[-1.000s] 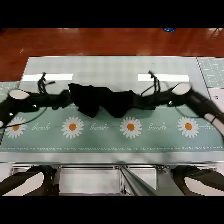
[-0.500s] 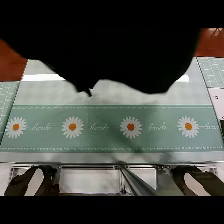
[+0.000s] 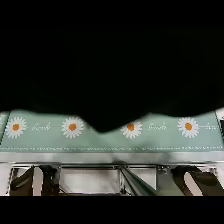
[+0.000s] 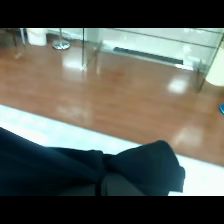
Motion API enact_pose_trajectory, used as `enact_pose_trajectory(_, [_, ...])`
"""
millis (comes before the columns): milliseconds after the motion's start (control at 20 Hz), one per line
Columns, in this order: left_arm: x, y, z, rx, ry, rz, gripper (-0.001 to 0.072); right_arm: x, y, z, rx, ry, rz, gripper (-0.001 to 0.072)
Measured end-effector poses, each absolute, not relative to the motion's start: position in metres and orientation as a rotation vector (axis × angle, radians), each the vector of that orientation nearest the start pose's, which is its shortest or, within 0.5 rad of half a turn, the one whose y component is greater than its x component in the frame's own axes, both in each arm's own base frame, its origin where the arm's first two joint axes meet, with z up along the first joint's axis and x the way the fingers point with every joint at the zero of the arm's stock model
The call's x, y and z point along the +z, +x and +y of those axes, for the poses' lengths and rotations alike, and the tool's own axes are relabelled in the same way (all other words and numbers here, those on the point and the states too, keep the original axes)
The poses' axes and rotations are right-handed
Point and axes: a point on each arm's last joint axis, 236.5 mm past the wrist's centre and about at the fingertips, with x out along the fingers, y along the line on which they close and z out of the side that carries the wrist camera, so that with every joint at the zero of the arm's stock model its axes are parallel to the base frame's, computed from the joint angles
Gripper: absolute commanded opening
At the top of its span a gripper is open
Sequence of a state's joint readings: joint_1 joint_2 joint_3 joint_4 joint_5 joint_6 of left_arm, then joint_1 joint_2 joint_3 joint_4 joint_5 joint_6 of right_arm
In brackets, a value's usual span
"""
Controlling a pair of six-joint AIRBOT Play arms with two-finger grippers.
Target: Fold the shirts.
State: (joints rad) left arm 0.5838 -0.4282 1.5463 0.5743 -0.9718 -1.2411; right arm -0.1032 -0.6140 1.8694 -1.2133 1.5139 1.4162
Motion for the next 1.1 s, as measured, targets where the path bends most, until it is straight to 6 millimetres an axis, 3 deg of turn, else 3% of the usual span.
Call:
enact_pose_trajectory(200, [0.511,0.170,-0.085,-0.228,-0.070,-0.242,0.0016,0.422,0.169,0.063,0.259,-0.046,0.321,0.0027])
enact_pose_trajectory(300, [0.488,0.188,-0.074,-0.222,-0.107,-0.173,0.0017,0.401,0.187,0.066,0.282,-0.016,0.390,0.0027])
enact_pose_trajectory(400, [0.451,0.218,-0.056,-0.216,-0.179,-0.074,0.0017,0.374,0.217,0.073,0.328,0.024,0.472,0.0027])
enact_pose_trajectory(550, [0.373,0.275,-0.031,-0.240,-0.325,0.115,0.0017,0.319,0.278,0.084,0.407,0.099,0.609,0.0027])
enact_pose_trajectory(750, [0.261,0.359,-0.017,-0.301,-0.490,0.354,0.0017,0.231,0.375,0.088,0.449,0.226,0.781,0.0028])
enact_pose_trajectory(850, [0.212,0.402,-0.015,-0.299,-0.544,0.440,0.0017,0.187,0.425,0.089,0.455,0.306,0.838,0.0028])
enact_pose_trajectory(1050, [0.123,0.479,-0.024,-0.286,-0.584,0.590,0.0018,0.112,0.506,0.087,0.439,0.434,0.913,0.0035])
enact_pose_trajectory(1100, [0.106,0.493,-0.030,-0.289,-0.586,0.618,0.0058,0.095,0.521,0.087,0.432,0.469,0.935,0.0129])
